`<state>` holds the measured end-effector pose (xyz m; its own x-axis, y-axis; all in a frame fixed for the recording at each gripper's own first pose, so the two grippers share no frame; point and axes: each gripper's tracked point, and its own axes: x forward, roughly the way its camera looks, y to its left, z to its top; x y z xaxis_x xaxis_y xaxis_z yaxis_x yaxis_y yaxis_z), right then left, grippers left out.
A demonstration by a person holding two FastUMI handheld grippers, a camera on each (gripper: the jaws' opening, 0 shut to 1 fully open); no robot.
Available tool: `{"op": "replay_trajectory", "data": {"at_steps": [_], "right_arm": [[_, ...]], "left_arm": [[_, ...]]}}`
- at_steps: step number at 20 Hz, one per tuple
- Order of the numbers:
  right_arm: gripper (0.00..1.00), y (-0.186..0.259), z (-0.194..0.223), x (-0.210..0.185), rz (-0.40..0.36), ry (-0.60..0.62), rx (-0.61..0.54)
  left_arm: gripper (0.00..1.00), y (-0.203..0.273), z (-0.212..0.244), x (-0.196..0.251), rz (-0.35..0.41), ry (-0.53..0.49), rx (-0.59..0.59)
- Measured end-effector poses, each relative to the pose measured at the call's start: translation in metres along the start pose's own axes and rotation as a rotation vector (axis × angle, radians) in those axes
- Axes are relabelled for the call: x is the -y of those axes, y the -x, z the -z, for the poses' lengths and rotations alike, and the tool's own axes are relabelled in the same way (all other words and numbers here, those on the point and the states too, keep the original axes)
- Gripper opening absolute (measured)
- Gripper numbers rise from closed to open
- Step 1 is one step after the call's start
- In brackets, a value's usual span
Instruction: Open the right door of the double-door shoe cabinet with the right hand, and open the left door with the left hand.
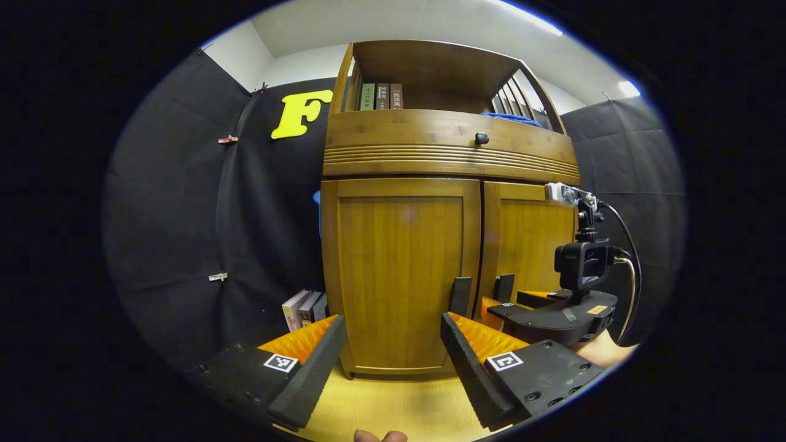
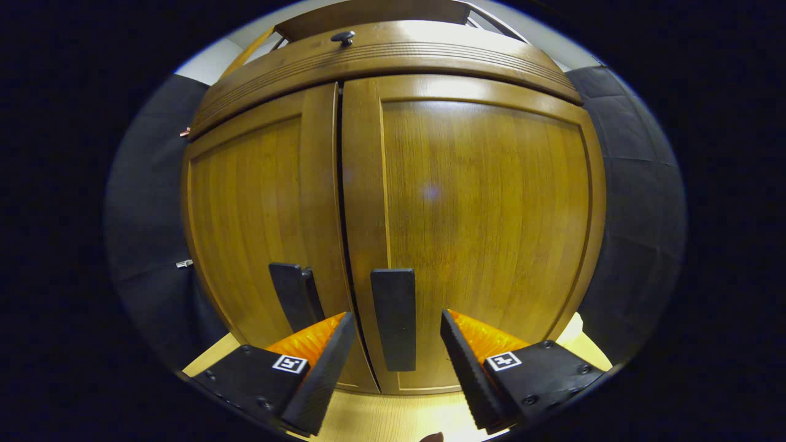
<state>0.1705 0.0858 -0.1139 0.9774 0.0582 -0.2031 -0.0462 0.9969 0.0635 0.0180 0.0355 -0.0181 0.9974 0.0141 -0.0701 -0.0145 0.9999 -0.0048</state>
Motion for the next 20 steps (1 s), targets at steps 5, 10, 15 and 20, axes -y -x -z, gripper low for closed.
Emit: {"op": "replay_trajectory", "data": {"at_steps": [5,10,15,20], "right_arm": [[0.48,-0.019,0.007,-0.001,0.01,-0.024,-0.017],[0.3,-0.008,0.008,-0.001,-0.011,0.018,-0.011],[0.31,0.023,0.011,0.006,-0.012,0.027,-0.009],[0.3,0.067,0.012,0.019,-0.026,-0.01,-0.043]], "left_arm": [[0.96,-0.004,0.002,-0.006,-0.012,0.012,-0.015],[0.95,0.001,0.006,-0.004,-0.017,0.024,-0.022],[0.96,0.005,0.0,0.003,-0.023,0.027,-0.016],[0.96,0.021,-0.003,0.017,-0.025,0.02,-0.009]]}}
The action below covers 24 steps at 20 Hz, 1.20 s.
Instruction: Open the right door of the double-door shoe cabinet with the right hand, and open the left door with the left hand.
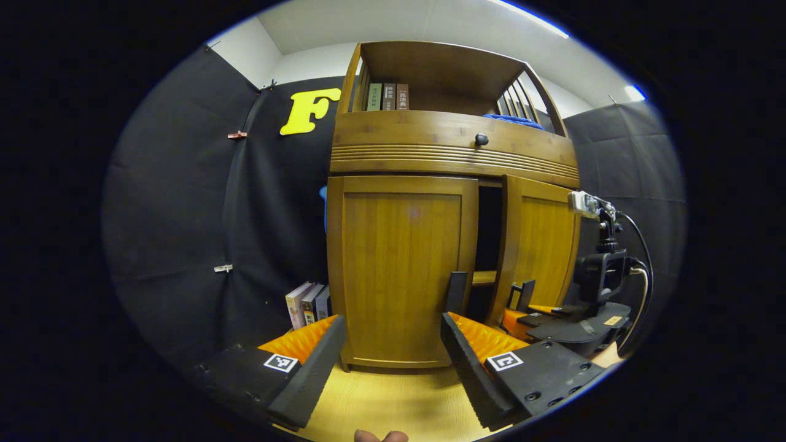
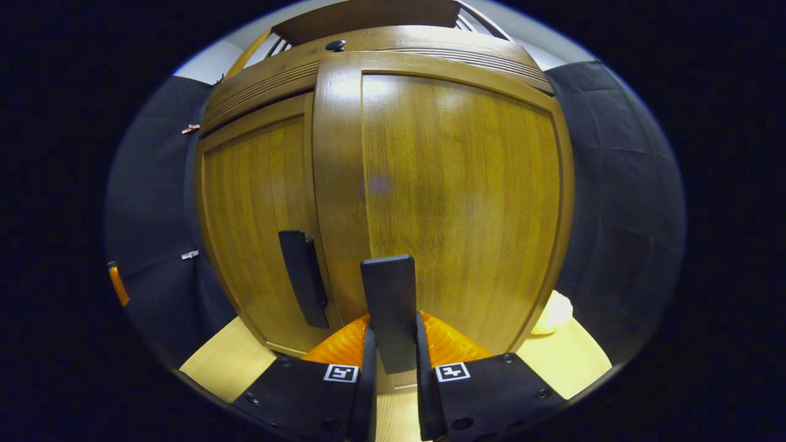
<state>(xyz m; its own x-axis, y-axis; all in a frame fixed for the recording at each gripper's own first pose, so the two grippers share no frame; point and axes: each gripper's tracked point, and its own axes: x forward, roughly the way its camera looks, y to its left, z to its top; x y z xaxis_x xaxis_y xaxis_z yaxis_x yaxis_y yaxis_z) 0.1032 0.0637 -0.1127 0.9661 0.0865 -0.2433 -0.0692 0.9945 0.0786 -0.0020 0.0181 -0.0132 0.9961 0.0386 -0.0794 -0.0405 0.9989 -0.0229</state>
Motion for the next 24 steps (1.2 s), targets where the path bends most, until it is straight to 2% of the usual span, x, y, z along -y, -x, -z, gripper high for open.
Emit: {"op": "replay_trajectory", "data": {"at_steps": [9,14,20,24], "right_arm": [[0.3,0.06,0.007,0.035,-0.017,0.002,-0.001],[0.3,0.092,0.009,0.063,0.005,0.047,0.001],[0.25,0.11,0.009,0.09,0.004,0.011,-0.005],[0.27,0.123,0.001,0.109,-0.002,-0.004,0.009]], "left_arm": [[0.96,0.018,-0.006,0.018,-0.016,0.007,0.017],[0.96,0.017,-0.009,0.032,-0.016,0.023,0.023],[0.96,0.016,-0.013,0.056,0.0,0.011,0.029],[0.96,0.013,-0.015,0.073,0.017,0.001,0.035]]}}
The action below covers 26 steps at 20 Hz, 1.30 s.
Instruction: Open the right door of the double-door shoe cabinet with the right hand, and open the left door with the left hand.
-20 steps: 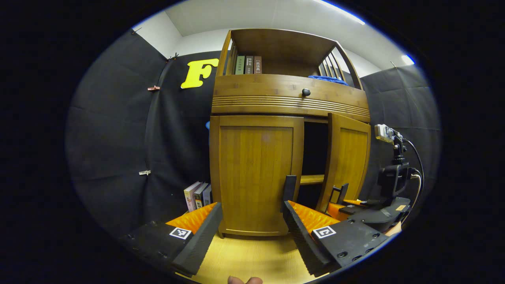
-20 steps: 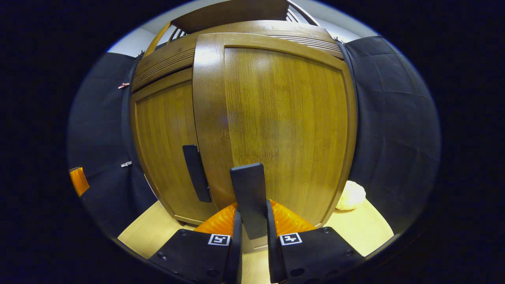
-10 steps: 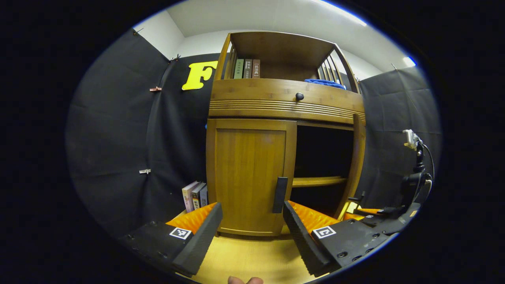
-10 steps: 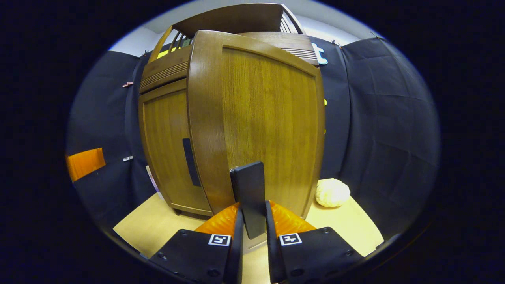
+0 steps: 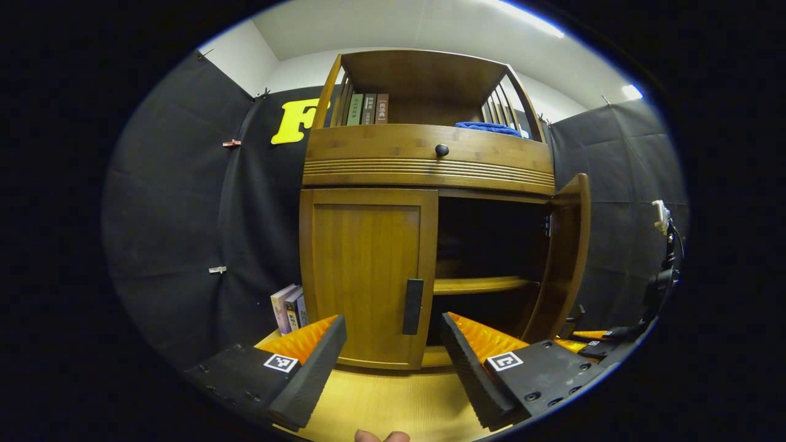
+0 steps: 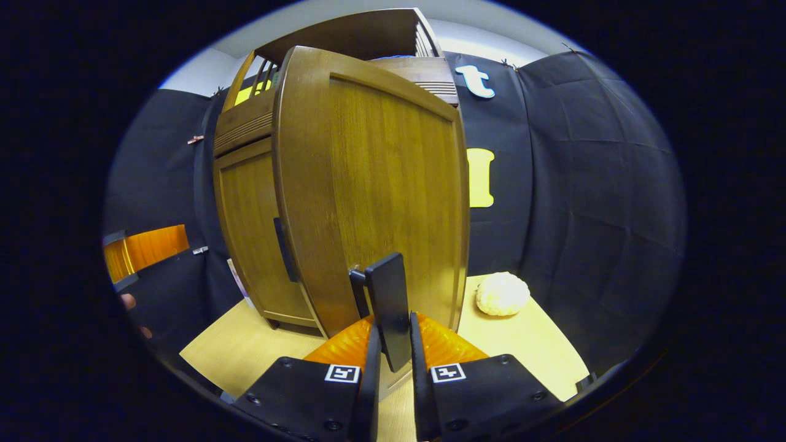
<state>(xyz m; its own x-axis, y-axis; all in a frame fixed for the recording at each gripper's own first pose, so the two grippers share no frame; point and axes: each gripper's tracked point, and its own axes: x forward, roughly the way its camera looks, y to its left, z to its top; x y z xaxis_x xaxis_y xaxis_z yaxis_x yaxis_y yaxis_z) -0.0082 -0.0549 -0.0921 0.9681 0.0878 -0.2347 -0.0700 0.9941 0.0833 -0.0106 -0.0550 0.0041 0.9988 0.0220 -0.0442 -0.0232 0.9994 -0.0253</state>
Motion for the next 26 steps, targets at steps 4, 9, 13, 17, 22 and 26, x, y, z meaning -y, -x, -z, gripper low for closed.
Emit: {"op": "replay_trajectory", "data": {"at_steps": [4,9,13,17,22,26], "right_arm": [[0.27,0.011,-0.002,0.024,0.027,0.01,0.019],[0.27,0.015,-0.007,0.056,0.057,-0.026,0.027],[0.17,0.015,-0.007,0.088,0.098,-0.05,0.04],[0.17,0.019,-0.009,0.1,0.052,-0.032,0.045],[0.17,0.023,-0.018,0.122,0.037,-0.016,0.062],[0.17,0.025,-0.016,0.127,0.008,-0.011,0.053]], "left_arm": [[0.96,-0.005,-0.001,0.017,0.016,-0.006,-0.001],[0.96,-0.007,-0.002,0.042,0.04,-0.01,0.001],[0.95,-0.009,-0.001,0.054,0.052,-0.018,-0.003],[0.96,-0.014,-0.001,0.061,0.058,-0.029,0.001],[0.95,-0.023,0.001,0.064,0.054,-0.037,-0.002],[0.95,-0.033,0.007,0.062,0.044,-0.034,-0.015]]}}
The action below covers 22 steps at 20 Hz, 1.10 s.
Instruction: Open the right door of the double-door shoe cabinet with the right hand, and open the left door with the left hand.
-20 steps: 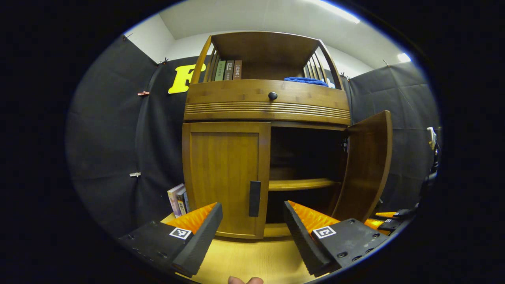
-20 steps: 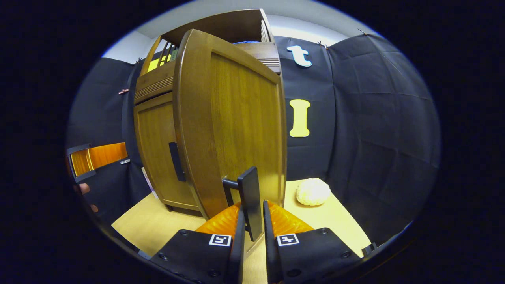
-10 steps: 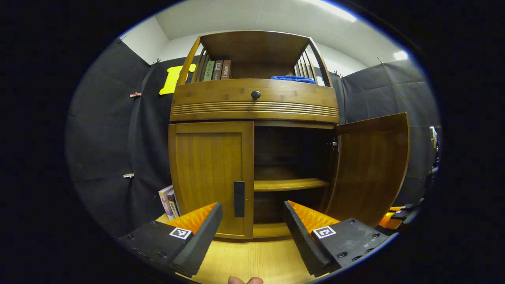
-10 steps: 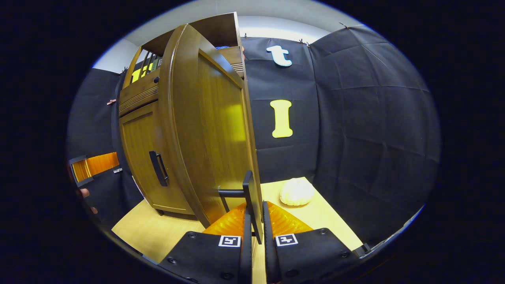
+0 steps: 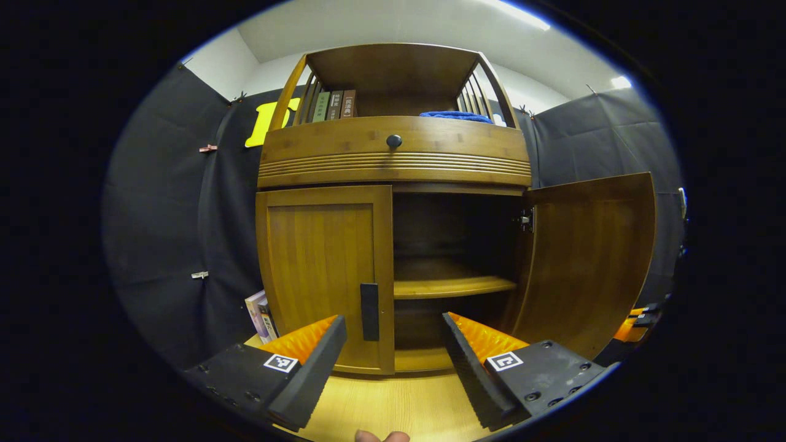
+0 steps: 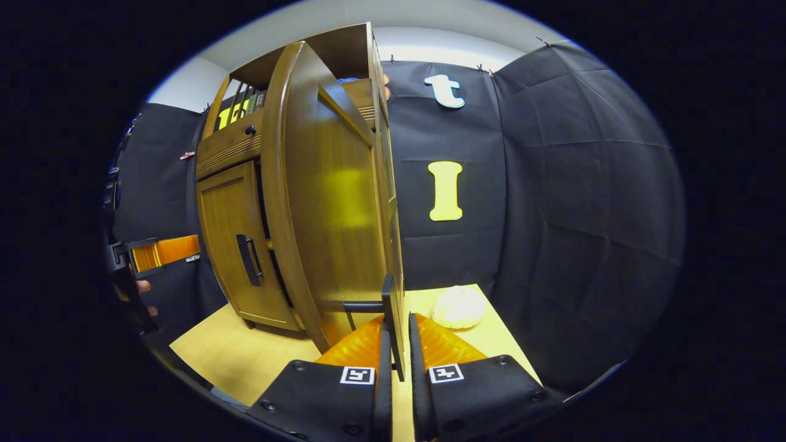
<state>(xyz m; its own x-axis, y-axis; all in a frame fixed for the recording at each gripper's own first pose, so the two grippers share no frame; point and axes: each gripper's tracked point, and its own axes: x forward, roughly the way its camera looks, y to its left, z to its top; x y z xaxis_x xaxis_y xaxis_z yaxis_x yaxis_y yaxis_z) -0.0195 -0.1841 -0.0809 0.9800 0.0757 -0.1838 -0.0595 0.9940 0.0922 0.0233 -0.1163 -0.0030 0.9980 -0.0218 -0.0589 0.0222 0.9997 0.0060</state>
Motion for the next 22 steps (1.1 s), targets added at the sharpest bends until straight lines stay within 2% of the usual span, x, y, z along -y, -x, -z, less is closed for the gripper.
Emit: {"op": "replay_trajectory", "data": {"at_steps": [10,15,16,17,18,19,22], "right_arm": [[0.17,0.009,-0.006,0.017,0.012,0.007,0.008],[0.18,0.019,-0.013,0.031,0.069,0.038,0.035],[0.07,0.024,-0.016,0.032,0.072,0.047,0.045],[0.21,0.025,-0.019,0.032,0.071,0.053,0.053],[0.14,0.027,-0.023,0.034,0.086,0.067,0.066],[0.18,0.03,-0.028,0.035,0.094,0.081,0.083],[0.47,0.039,-0.046,0.051,0.175,0.098,0.143]], "left_arm": [[0.96,-0.025,0.013,-0.003,-0.01,-0.005,-0.026],[0.97,-0.039,0.016,-0.004,-0.011,-0.013,-0.025],[0.97,-0.042,0.018,-0.004,-0.011,-0.012,-0.027],[0.96,-0.047,0.018,-0.004,-0.01,-0.008,-0.029],[0.96,-0.049,0.02,-0.004,-0.011,-0.004,-0.031],[0.96,-0.054,0.021,-0.006,-0.013,0.0,-0.032],[0.96,-0.07,0.022,-0.015,-0.031,0.002,-0.031]]}}
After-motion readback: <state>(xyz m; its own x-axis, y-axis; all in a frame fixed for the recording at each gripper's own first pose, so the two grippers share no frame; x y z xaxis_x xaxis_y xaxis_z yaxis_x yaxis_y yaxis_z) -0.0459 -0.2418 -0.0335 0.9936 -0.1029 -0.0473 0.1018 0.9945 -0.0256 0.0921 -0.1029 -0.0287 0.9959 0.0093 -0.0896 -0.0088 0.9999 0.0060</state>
